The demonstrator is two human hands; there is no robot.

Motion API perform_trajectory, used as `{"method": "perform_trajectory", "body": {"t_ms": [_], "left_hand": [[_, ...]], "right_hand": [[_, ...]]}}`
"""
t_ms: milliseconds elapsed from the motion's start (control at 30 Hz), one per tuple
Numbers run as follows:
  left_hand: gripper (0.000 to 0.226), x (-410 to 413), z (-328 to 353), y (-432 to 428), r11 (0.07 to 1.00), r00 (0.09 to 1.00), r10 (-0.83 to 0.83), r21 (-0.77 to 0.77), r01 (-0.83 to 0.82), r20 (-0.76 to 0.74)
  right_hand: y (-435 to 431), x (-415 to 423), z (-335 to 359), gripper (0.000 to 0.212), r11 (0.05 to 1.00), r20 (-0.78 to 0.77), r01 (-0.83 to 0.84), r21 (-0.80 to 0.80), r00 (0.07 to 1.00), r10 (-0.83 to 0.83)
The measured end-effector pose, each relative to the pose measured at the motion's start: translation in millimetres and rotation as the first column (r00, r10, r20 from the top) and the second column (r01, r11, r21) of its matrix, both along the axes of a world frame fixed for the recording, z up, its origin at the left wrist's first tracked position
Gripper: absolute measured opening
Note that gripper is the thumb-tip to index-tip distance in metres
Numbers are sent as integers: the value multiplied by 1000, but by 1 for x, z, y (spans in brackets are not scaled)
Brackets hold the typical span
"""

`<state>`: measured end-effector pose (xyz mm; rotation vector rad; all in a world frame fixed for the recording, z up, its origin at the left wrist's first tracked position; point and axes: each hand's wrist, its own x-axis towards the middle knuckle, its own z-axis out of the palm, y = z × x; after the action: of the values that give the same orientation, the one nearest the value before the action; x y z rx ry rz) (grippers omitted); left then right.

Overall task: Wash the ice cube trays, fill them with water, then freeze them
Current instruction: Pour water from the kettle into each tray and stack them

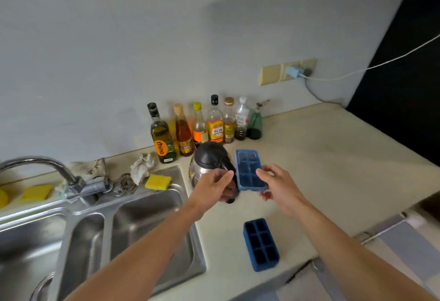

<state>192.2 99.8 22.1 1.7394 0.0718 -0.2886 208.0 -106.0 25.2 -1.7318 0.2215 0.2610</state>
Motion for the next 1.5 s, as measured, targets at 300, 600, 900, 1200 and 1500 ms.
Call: {"method": "perform_trajectory", "body": {"t_ms": [300,600,900,1200,1500], "left_hand": [[21,-27,-65,-31,949,968,-42,295,116,-246],[25,-44,-98,-45,951,943,62,305,44,-328],[23,-47,-117,-58,974,953,100,225,-34,-288],[17,-38,-120,-59,971,956,99,238,-32,-278],[14,-38,-116,-24,944,897,315,199,-263,-310]], "right_hand": [[-95,-7,-100,8,969,-207,28,-247,975,-81],[-97,-7,-153,20,895,-223,-99,-436,975,0],[-93,-20,-147,41,794,-106,-27,-608,993,-48],[-59,-44,-97,23,837,-236,-340,-428,936,260],[-26,-62,-88,19,821,-356,-446,-357,877,322]]}}
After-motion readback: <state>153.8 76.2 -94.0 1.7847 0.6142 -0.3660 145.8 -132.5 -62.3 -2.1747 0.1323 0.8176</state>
